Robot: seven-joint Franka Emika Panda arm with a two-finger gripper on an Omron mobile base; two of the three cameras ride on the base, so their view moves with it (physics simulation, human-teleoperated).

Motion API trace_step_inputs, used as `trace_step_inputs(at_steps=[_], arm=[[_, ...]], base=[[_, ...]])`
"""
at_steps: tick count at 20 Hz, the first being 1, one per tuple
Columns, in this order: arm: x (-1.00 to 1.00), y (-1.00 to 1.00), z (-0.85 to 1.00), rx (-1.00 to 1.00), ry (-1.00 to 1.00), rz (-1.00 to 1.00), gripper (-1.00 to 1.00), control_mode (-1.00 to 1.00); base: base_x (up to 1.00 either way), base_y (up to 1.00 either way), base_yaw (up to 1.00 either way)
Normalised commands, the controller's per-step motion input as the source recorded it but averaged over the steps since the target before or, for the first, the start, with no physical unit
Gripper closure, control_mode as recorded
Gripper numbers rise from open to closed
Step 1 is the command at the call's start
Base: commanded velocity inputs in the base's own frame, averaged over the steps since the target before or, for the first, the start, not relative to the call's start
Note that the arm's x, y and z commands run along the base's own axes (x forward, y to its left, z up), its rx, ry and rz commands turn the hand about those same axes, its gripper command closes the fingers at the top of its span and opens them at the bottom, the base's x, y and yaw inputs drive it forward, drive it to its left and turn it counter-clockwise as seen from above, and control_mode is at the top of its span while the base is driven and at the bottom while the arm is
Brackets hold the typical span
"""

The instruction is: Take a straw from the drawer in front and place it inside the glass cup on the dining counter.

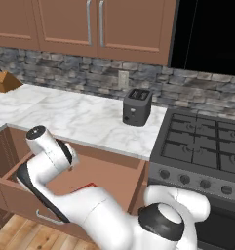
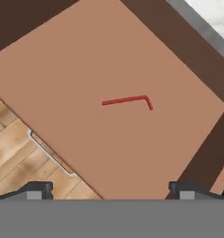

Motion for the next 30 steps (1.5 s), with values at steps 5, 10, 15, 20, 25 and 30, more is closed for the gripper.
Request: trace_step_inputs(at_steps=[5,10,15,20,25,30], arm=[[0.55,-0.08,0.0,0.12,0.05,-0.32,-1.0,-1.0],[0.36,-0.12,-0.03,0.07,0.0,-0.38,-1.0,-1.0],[0.28,-0.3,-0.25,0.06,0.0,-0.4,-1.0,-1.0],[0.34,-0.48,-0.32,0.1,0.01,-0.36,-1.0,-1.0],[0.33,-0.5,-0.41,0.13,0.08,-0.29,-1.0,-1.0],[0.26,-0.38,-0.53,0.14,0.07,-0.2,-1.0,-1.0]], base=[[0.0,0.0,0.0],[0.0,0.0,0.0],[0.0,0.0,0.0],[0.0,0.0,0.0],[0.0,0.0,0.0],[0.0,0.0,0.0]])
